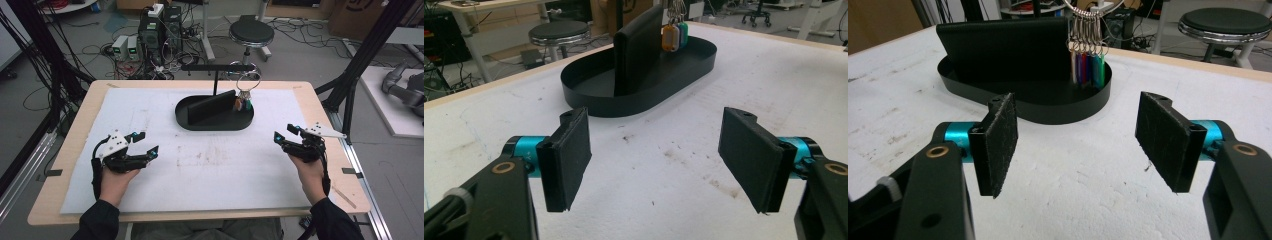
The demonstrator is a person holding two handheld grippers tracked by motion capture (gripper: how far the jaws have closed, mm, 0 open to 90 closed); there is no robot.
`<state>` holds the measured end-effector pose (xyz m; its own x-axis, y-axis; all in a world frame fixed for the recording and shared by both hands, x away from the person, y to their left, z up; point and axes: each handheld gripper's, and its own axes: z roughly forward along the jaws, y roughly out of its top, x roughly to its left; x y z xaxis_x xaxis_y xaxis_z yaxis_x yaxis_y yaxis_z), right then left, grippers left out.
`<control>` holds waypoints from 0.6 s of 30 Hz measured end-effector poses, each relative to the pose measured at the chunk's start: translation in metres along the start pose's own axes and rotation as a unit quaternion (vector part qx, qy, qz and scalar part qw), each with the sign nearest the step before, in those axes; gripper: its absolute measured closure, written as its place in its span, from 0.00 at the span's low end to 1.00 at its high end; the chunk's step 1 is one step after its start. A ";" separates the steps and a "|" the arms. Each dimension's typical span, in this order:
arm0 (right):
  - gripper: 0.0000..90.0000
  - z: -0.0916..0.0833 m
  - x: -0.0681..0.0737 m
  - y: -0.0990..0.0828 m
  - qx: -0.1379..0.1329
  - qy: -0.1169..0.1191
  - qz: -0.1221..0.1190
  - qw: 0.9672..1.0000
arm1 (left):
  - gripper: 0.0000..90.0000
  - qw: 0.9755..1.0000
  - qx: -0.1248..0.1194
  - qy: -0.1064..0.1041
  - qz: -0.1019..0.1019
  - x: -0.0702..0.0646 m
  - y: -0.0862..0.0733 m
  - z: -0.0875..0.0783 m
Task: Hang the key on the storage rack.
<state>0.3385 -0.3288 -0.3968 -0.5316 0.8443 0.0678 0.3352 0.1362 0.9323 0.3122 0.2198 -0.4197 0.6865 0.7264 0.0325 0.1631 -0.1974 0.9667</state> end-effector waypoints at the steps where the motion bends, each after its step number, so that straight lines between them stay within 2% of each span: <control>1: 0.37 0.001 0.000 0.000 0.001 0.001 -0.001 1.000 | 0.32 1.000 -0.001 0.001 0.000 0.000 0.000 0.000; 8: 0.36 0.005 0.001 0.000 0.010 0.004 -0.003 1.000 | 0.32 1.000 0.001 0.006 -0.002 0.001 -0.001 -0.003; 18: 0.35 0.003 -0.004 0.000 0.007 0.001 0.002 1.000 | 0.31 1.000 0.003 0.010 -0.004 0.003 -0.001 -0.005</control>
